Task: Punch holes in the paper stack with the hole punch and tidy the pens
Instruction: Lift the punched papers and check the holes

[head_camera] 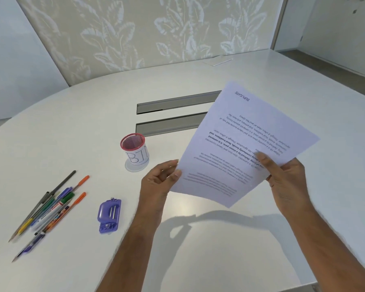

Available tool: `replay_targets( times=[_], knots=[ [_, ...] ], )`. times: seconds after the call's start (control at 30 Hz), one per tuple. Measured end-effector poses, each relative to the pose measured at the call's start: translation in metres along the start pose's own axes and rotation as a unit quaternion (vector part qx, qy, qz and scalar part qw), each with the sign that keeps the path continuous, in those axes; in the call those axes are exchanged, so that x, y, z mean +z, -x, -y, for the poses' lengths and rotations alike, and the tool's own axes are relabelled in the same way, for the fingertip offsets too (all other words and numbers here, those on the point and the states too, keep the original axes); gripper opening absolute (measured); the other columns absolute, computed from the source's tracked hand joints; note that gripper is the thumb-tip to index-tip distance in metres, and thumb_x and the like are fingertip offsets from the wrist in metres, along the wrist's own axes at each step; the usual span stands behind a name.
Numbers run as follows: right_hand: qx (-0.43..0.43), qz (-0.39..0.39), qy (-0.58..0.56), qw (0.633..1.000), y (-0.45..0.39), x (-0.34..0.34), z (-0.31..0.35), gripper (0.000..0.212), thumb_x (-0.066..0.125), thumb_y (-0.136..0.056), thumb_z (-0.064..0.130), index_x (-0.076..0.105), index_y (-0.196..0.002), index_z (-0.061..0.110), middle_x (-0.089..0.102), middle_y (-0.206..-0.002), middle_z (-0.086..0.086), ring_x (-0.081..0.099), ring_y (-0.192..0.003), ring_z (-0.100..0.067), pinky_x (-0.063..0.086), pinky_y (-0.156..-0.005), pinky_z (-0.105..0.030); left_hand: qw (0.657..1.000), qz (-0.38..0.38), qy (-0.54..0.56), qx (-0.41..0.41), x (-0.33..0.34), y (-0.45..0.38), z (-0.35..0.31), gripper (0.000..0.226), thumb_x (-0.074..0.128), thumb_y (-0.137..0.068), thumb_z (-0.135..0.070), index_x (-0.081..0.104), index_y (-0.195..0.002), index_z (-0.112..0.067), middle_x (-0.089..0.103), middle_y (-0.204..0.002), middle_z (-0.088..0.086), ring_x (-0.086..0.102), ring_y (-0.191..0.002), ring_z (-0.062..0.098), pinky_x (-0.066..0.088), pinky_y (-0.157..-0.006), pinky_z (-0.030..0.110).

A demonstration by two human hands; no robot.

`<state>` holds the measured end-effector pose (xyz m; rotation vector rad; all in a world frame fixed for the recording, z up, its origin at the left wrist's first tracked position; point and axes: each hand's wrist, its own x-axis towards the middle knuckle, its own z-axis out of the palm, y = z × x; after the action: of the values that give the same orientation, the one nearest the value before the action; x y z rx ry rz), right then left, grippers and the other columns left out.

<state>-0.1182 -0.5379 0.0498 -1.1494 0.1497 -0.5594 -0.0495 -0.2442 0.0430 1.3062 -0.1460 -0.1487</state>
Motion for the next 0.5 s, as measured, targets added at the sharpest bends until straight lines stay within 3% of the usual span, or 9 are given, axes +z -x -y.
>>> replay_targets(
  times=[0.07,0.17,0.33,0.5],
  knots=[
    [-0.016,0.008,0.020,1.000,-0.003,-0.001,0.006,0.038,0.088,-0.085,0.022,0.077,-0.121,0.017,0.078,-0.127,-0.008,0.075,-0.115,-0.026,0.061,-0.093,-0.036,0.999,0.020,-0.034,0.004,0.000,-0.001,-0.003,0.031,0.084,-0.081,-0.026,0.079,-0.112,-0.023,0.082,-0.109,0.006,0.076,-0.093,0.013,0.057,-0.076,0.020],
    [-0.038,0.025,0.077,0.996,-0.004,0.001,0.016,0.034,0.088,-0.087,0.024,0.078,-0.118,0.016,0.080,-0.122,-0.005,0.077,-0.111,-0.024,0.061,-0.093,-0.034,0.996,0.063,-0.066,0.001,0.006,-0.003,-0.010,0.027,0.081,-0.087,-0.024,0.077,-0.113,-0.026,0.082,-0.106,0.007,0.078,-0.094,0.019,0.059,-0.078,0.025],
    [-0.076,0.055,0.167,0.982,-0.007,0.017,0.036,0.023,0.087,-0.087,0.024,0.079,-0.109,0.023,0.083,-0.110,0.006,0.080,-0.095,-0.013,0.061,-0.075,-0.020,0.990,0.101,-0.095,0.028,0.027,-0.011,-0.029,0.020,0.077,-0.093,-0.025,0.076,-0.113,-0.025,0.082,-0.110,0.001,0.079,-0.099,0.020,0.058,-0.079,0.022],
    [-0.098,0.061,0.183,0.976,-0.009,0.027,0.044,0.021,0.086,-0.088,0.027,0.079,-0.108,0.026,0.083,-0.108,0.008,0.081,-0.092,-0.013,0.061,-0.072,-0.019,0.987,0.098,-0.106,0.068,0.040,-0.016,-0.035,0.022,0.076,-0.094,-0.023,0.077,-0.113,-0.034,0.081,-0.112,-0.009,0.079,-0.098,0.014,0.059,-0.076,0.019]
  ],
)
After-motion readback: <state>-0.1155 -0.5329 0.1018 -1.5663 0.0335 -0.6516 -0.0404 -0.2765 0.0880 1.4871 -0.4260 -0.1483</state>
